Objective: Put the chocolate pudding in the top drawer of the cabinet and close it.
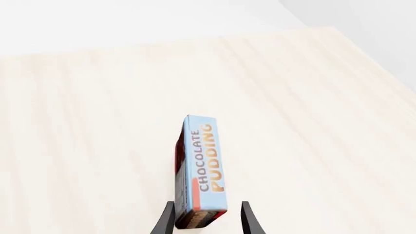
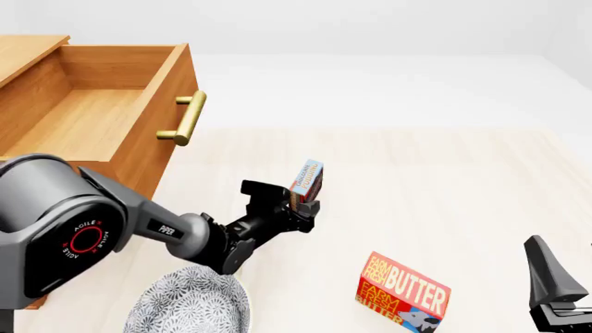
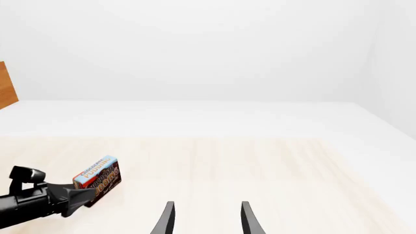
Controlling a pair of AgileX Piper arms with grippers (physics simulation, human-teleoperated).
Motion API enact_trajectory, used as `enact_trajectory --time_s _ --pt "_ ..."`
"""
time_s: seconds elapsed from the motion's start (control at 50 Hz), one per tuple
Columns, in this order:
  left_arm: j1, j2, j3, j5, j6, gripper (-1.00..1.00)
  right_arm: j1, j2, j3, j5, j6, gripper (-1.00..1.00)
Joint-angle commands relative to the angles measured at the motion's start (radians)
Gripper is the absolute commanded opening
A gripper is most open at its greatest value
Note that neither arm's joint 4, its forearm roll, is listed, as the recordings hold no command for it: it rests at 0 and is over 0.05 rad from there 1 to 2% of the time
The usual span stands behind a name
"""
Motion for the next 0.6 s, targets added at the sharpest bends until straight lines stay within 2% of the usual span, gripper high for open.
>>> enact_trajectory --time_s 0.02,0.44,0.46,0.6 --pt "0.005 0.013 -0.016 0.004 -0.007 1.00 0.000 0.000 0.000 0.000 0.000 1.00" --pt "-0.007 0.017 -0.025 0.013 -0.019 1.00 0.000 0.000 0.000 0.000 0.000 1.00" --pt "-0.004 0.014 -0.024 0.014 -0.013 -1.00 0.000 0.000 0.000 0.000 0.000 1.00" --pt "-0.007 0.009 -0.019 0.012 -0.008 -1.00 0.000 0.000 0.000 0.000 0.000 1.00"
